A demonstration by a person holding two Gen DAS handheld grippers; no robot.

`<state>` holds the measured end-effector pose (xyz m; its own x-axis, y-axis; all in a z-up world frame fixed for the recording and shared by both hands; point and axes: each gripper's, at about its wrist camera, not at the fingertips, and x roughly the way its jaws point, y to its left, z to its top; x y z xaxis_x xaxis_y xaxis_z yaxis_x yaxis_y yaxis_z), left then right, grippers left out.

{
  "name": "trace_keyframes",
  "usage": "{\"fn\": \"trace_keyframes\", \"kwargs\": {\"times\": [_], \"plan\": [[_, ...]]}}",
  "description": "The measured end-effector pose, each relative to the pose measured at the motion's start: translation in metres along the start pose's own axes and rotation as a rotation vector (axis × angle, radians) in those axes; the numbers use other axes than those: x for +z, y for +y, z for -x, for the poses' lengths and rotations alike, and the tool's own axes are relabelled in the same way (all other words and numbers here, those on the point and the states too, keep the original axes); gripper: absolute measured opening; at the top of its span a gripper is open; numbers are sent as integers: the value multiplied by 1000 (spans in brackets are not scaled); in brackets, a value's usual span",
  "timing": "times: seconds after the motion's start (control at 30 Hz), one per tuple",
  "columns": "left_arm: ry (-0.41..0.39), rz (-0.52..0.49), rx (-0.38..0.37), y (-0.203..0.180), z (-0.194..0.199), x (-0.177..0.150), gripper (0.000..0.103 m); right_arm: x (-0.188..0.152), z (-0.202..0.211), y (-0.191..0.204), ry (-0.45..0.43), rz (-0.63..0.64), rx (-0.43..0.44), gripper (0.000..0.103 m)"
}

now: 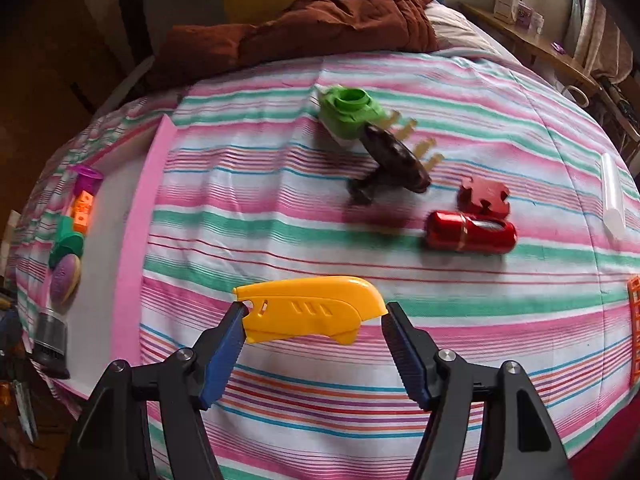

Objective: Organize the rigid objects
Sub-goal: 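Carry the yellow cutter into the tray and open the right gripper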

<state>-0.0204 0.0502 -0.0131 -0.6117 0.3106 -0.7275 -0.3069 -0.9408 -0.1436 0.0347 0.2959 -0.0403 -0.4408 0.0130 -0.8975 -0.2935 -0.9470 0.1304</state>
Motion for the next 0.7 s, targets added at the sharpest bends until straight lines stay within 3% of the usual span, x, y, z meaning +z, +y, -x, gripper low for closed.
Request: {"fn": "trace_keyframes", "kwargs": {"times": [0.17,0.33,0.5,0.7], "plan": [[-10,22,7,12,3,0,41,27,21,64,-73,90,107,70],[-19,44,14,22,5,-2,41,56,12,139,-83,211,176,70],[-13,73,23,35,6,-5,41,76,-27,192,-34,273,160,70],[-2,86,27,44,2,-9,41,95,-69,218,15,267,102,70]]}}
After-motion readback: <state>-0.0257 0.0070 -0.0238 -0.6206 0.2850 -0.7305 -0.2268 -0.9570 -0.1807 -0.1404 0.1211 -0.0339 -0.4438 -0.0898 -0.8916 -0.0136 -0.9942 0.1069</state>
